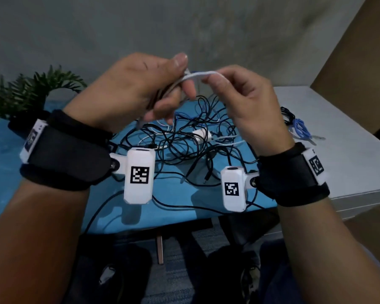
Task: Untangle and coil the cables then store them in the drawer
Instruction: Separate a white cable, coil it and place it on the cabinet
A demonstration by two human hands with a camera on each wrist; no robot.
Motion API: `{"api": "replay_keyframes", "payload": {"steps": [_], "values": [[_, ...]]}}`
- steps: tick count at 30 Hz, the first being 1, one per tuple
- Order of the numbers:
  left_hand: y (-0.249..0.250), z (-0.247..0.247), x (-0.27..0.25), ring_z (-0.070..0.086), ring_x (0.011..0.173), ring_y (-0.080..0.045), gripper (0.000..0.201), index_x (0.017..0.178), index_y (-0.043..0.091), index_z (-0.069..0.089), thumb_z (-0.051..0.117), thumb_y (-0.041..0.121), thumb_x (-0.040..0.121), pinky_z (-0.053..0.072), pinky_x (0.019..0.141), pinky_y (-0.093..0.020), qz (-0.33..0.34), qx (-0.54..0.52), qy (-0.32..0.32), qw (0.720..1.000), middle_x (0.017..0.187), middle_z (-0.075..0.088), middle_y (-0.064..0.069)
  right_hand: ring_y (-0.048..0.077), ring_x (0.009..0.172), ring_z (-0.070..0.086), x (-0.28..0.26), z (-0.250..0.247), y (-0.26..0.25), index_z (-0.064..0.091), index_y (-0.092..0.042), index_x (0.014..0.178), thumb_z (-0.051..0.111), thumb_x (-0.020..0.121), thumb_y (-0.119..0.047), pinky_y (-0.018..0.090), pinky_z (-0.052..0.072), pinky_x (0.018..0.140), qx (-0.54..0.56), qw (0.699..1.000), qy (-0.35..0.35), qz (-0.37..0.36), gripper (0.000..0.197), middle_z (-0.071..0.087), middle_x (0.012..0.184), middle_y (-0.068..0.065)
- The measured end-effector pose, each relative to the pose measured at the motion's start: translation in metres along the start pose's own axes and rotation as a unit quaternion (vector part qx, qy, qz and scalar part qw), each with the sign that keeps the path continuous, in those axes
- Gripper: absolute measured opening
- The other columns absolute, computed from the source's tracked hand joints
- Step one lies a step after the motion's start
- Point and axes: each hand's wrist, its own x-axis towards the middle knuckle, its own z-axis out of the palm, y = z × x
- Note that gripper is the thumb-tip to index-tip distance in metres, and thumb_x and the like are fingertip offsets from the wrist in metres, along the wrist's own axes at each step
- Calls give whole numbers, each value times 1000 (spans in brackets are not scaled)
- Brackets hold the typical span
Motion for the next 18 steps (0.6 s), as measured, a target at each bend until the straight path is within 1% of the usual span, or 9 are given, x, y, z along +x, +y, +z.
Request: {"api": "replay_keyframes", "payload": {"steps": [1, 3, 5, 6, 9, 11, 13, 15, 18], "values": [[2, 4, 1, 44, 40, -16, 44, 90, 7, 64, 33, 32, 109, 54, 63, -37, 16, -53, -15, 998, 52, 47, 3, -3, 60, 44, 0, -1, -1, 72, -5, 107, 58, 103, -22, 10, 34, 59, 6, 1000, 8, -9, 23, 54, 66, -20], [5, 12, 2, 62, 50, -15, 40, 91, 9, 57, 26, 27, 110, 60, 75, -36, 28, -147, -33, 988, 56, 56, 5, -3, 59, 44, -2, 1, -4, 71, -7, 113, 52, 106, -22, 13, 33, 59, 14, 1000, 11, -21, 26, 52, 63, -22], [7, 19, 4, 71, 62, -15, 38, 91, 10, 53, 24, 26, 110, 58, 86, -38, 30, -227, -31, 973, 60, 61, 5, 2, 58, 39, -4, 4, -7, 69, -13, 120, 44, 109, -27, 22, 32, 56, 13, 1000, 15, -14, 31, 44, 64, -16], [7, 22, 5, 70, 63, -14, 37, 91, 11, 52, 24, 26, 110, 58, 87, -37, 29, -260, -31, 965, 60, 61, 6, 5, 58, 37, -5, 6, -8, 67, -14, 125, 40, 110, -29, 26, 30, 54, 25, 1000, 16, 1, 34, 41, 66, -10], [6, 27, 10, 53, 46, -5, 39, 91, 14, 51, 22, 29, 111, 54, 70, -25, 16, -332, -32, 943, 55, 50, 10, 18, 59, 38, -9, 10, -16, 57, -15, 136, 29, 111, -36, 27, 27, 49, 99, 994, -11, 53, 43, 47, 79, 6], [6, 27, 11, 43, 38, -3, 41, 89, 15, 50, 20, 32, 111, 49, 60, -20, 5, -385, -40, 922, 50, 43, 10, 25, 60, 42, -13, 14, -23, 54, -18, 137, 26, 110, -41, 25, 33, 48, 95, 992, -38, 76, 45, 52, 86, 11], [5, 27, 12, 42, 35, -5, 44, 86, 15, 50, 20, 33, 111, 46, 56, -18, 0, -444, -57, 894, 46, 42, 9, 23, 60, 49, -15, 19, -26, 54, -17, 131, 28, 110, -41, 23, 40, 49, 90, 990, -62, 89, 41, 57, 91, 15], [2, 28, 14, 42, 34, -6, 45, 84, 13, 50, 21, 33, 112, 44, 55, -19, 0, -486, -66, 871, 45, 42, 8, 19, 57, 50, -16, 22, -27, 57, -12, 123, 35, 109, -40, 27, 41, 47, 118, 986, -74, 94, 38, 58, 91, 15], [-1, 33, 17, 42, 34, -7, 47, 80, 15, 49, 22, 38, 112, 43, 56, -20, -6, -474, -49, 879, 43, 39, 8, 11, 53, 47, -15, 22, -25, 61, 1, 113, 42, 109, -32, 21, 36, 45, 171, 978, -44, 111, 38, 55, 80, 12]]}}
